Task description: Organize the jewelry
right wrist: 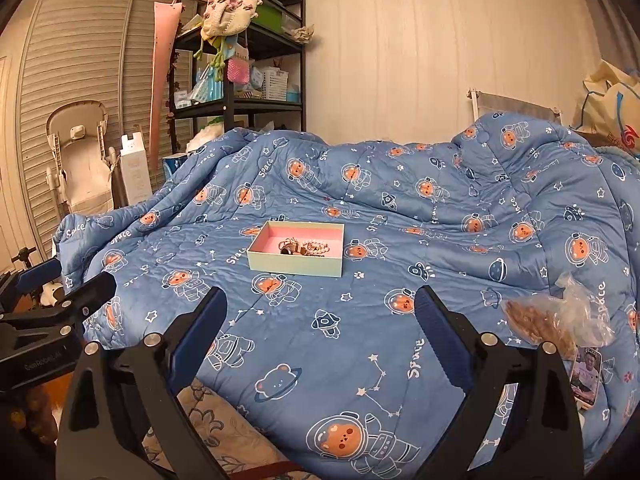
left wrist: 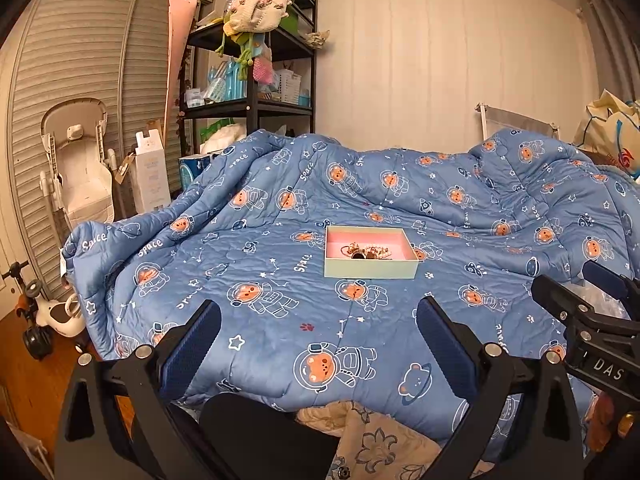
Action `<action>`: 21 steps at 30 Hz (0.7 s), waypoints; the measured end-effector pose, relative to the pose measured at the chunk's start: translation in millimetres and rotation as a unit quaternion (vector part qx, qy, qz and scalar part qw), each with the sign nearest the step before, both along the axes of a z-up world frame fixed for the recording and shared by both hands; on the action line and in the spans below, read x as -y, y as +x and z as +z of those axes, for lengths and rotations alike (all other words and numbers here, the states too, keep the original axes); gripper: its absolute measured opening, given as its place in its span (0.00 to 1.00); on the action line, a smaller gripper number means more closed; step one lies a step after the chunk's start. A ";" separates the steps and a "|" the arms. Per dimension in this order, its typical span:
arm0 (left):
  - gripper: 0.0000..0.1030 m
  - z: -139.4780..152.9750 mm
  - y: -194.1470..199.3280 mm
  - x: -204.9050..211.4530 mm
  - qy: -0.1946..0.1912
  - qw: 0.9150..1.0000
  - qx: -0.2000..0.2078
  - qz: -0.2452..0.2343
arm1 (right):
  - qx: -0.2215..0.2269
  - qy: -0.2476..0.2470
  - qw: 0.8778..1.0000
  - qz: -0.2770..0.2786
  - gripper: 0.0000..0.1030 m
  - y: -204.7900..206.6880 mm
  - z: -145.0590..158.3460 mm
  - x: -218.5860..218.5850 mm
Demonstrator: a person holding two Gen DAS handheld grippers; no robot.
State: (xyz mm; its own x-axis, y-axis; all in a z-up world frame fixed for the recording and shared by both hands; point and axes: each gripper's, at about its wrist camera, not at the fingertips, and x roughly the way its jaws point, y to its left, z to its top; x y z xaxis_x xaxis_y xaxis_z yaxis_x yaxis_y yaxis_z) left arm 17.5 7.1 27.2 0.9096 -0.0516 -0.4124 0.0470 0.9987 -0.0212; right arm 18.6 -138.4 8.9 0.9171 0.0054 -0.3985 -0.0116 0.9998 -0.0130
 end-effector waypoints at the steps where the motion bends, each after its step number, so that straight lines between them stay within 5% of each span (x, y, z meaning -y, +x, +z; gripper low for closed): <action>1: 0.94 0.1 -0.1 -0.1 0.000 1.000 0.000 -0.001 | 0.000 0.000 1.000 0.000 0.91 0.0 -0.2 0.1; 21: 0.94 -0.9 1.8 -2.6 0.000 1.000 -0.001 0.007 | 0.002 -0.001 1.000 0.001 0.95 0.4 -1.4 2.8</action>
